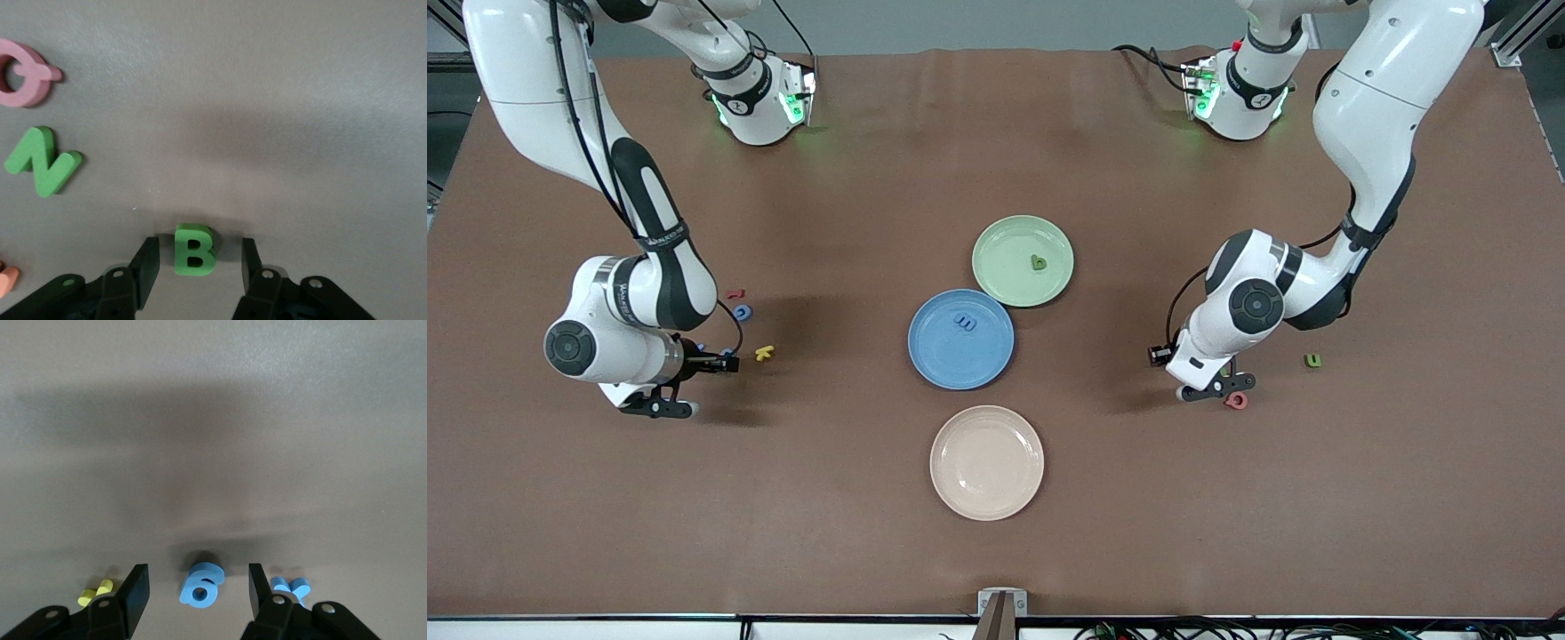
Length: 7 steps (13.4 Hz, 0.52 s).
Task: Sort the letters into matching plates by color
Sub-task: 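Move the right gripper to blue 6 while the left gripper grasps green B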
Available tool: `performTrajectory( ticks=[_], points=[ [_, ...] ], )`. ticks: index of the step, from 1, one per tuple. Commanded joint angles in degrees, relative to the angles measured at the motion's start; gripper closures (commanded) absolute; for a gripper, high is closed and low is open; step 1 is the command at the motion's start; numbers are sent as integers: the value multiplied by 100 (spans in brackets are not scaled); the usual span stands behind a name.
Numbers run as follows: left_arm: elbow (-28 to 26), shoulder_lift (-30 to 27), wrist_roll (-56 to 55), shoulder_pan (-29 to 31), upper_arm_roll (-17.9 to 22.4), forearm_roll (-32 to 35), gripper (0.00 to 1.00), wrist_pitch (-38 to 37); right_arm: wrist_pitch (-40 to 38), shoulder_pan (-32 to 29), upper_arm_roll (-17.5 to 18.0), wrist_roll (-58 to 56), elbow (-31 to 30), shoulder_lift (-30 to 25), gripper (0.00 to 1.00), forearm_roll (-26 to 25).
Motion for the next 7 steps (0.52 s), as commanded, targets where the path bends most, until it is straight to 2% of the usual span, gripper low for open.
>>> performTrajectory(
  ticks=[1, 3, 7],
  points=[
    [-30, 19, -79, 24, -40, 73, 45, 72, 154, -125, 105, -33, -223, -80, 33, -14],
    [-48, 10, -79, 33, -40, 73, 53, 45, 190, -125, 105, 11, -285, -89, 33, -14],
    [-48, -51, -61, 33, -40, 73, 91, -25, 199, -99, 105, 29, -320, -89, 40, -14]
  ],
)
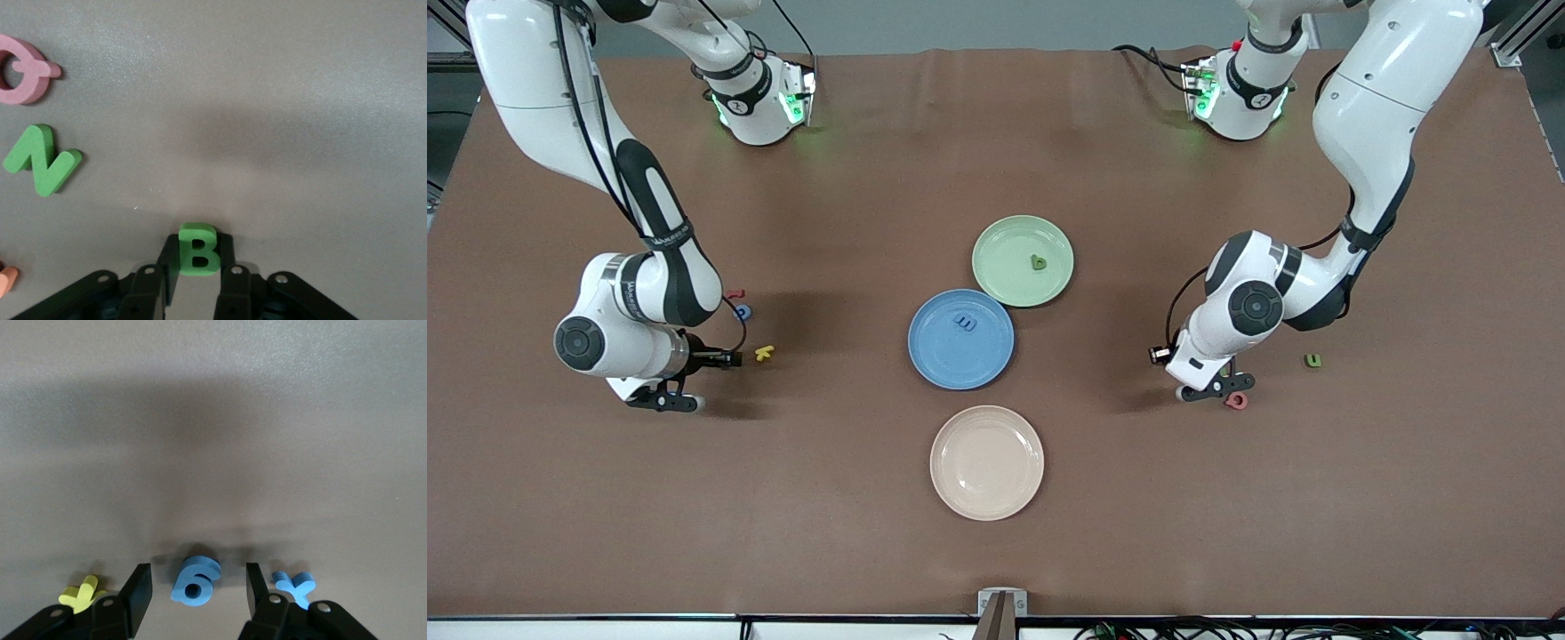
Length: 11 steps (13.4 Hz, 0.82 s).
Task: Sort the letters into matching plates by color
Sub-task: 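Grasp the blue 6 with the right gripper while the left gripper lifts B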
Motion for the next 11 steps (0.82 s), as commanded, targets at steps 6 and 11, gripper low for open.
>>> performTrajectory(
  ticks=[6, 11],
  points=[
    [36, -570, -365, -15, -396, 46, 97, -788, 87, -88, 99, 26, -122, -80, 64, -15],
    [45, -588, -1253, -85, -1126, 90, 97, -825, 43, -97, 99, 27, -87, -115, 78, -15]
  ],
)
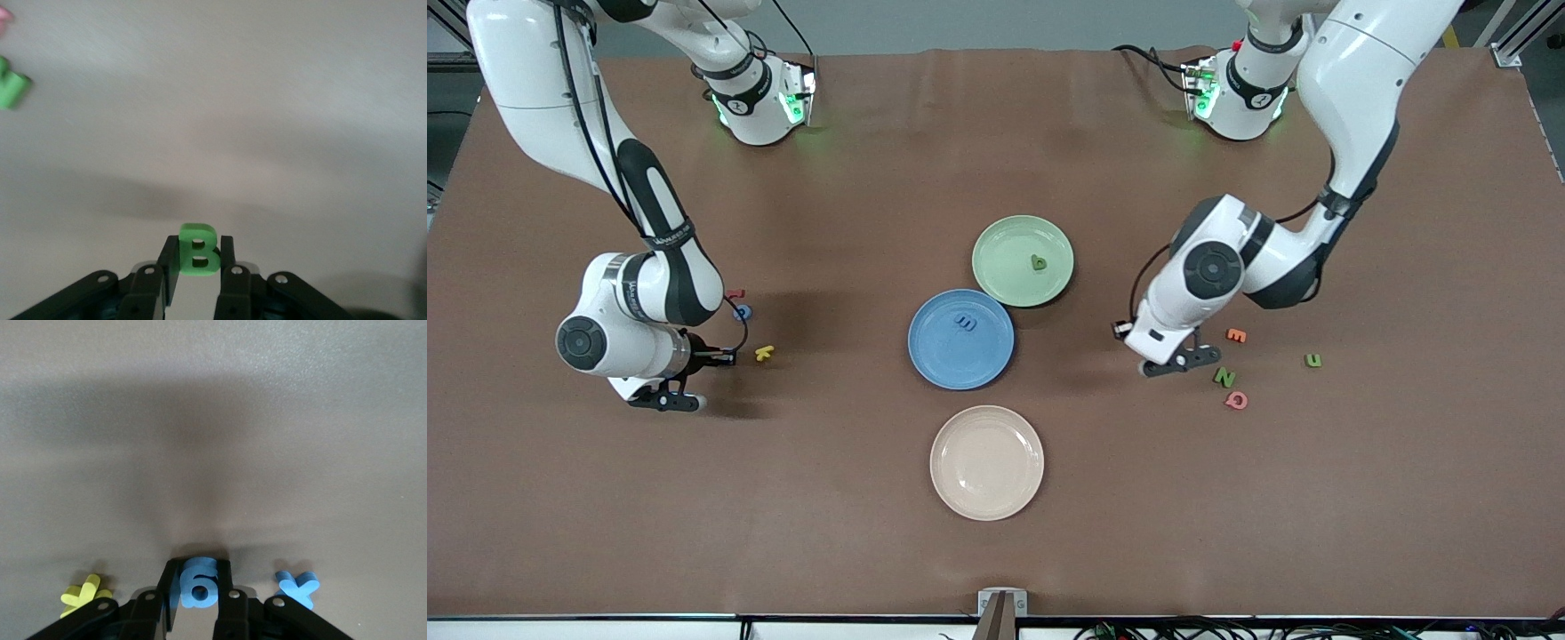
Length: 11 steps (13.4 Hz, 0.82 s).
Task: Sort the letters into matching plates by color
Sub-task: 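Grasp the blue 6 with the right gripper while the left gripper lifts B, then place 6 on the blue plate while the left gripper drops B on green plate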
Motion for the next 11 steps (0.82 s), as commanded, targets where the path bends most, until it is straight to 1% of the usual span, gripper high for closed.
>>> performTrajectory(
  ticks=[1, 4, 8, 11],
  points=[
    [-42, -76, -380, -109, -220, 90, 98, -65, -16, -105, 84, 21, -62, -149, 80, -16],
    [98, -24, -1029, -610, -221, 90, 98, -65, -376, -97, 84, 21, 69, -341, 81, -16],
    [134, 12, -1653, -1094, -221, 90, 98, -29, -1123, 17, 119, 301, 307, -755, 82, -25],
    [134, 90, -2216, -1463, -221, 90, 98, 6, -1353, 639, 120, 1300, 447, -931, 82, -25]
  ],
)
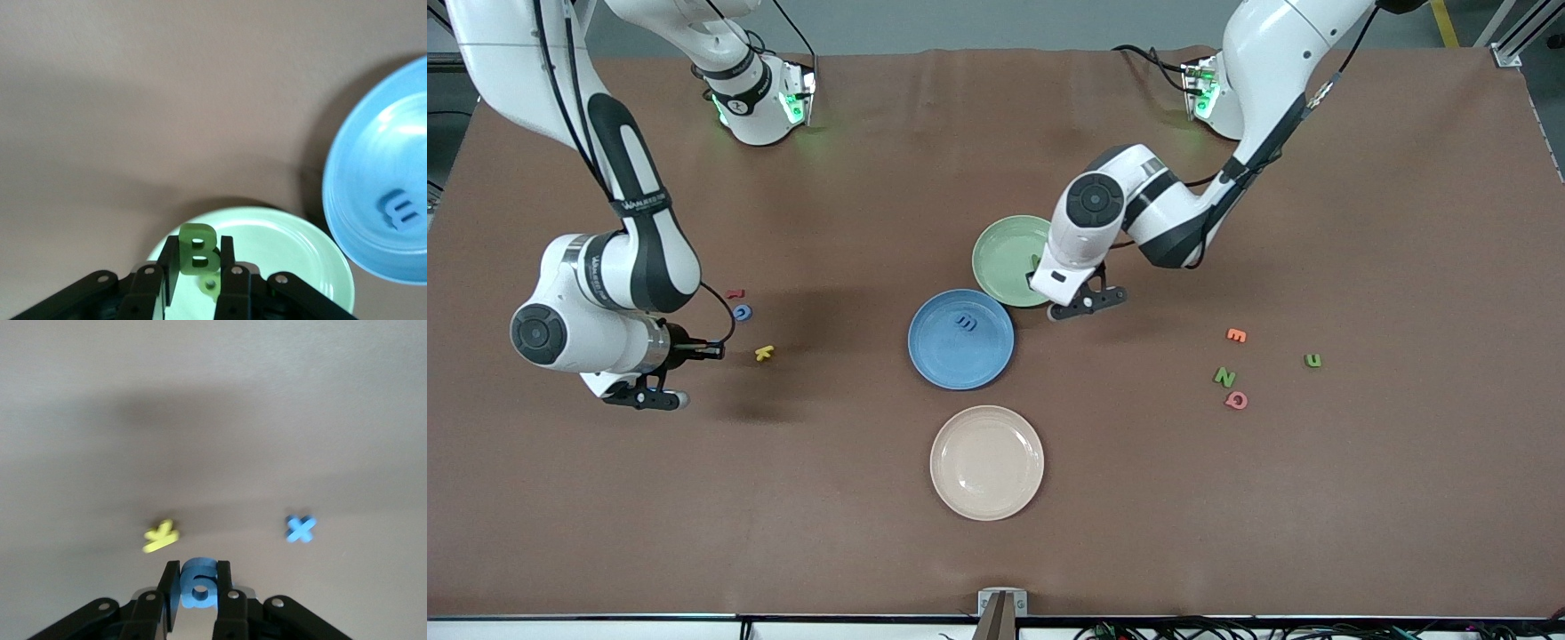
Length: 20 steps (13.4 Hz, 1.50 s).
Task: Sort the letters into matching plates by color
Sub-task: 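Place 6 on the blue plate while the left gripper drops B on green plate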
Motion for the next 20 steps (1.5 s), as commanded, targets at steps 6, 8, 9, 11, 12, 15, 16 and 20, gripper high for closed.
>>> performTrajectory(
  ticks=[6, 8, 9, 11, 12, 15, 16, 20],
  points=[
    [60, 438, -1142, -664, 13, 90, 97, 356, -171, 2153, 19, 3206, 879, 115, 82, 219],
    [51, 587, -1195, -779, 48, 90, 88, 541, -83, 2681, 19, 3840, 1213, 413, 82, 394],
    [60, 631, -1195, -788, 48, 90, 70, 559, -30, 2831, 19, 3999, 1336, 572, 82, 482],
    [60, 614, -1361, -771, 48, 90, 0, 550, 285, 3104, 19, 4263, 1609, 958, 82, 623],
    [77, 597, -1371, -736, 57, 90, 0, 550, 400, 3218, 19, 4395, 1767, 1195, 82, 623],
    [227, 483, -1327, -674, 318, 168, 0, 471, 716, 3447, 19, 4581, 2067, 1618, 82, 614],
    [253, 413, -1319, -665, 459, 369, 0, 463, 891, 3483, 19, 4581, 2085, 1706, 82, 623],
    [560, 281, -1310, -368, 725, 967, 0, 332, 1288, 3615, 115, 4581, 2391, 2111, 82, 684]
  ],
)
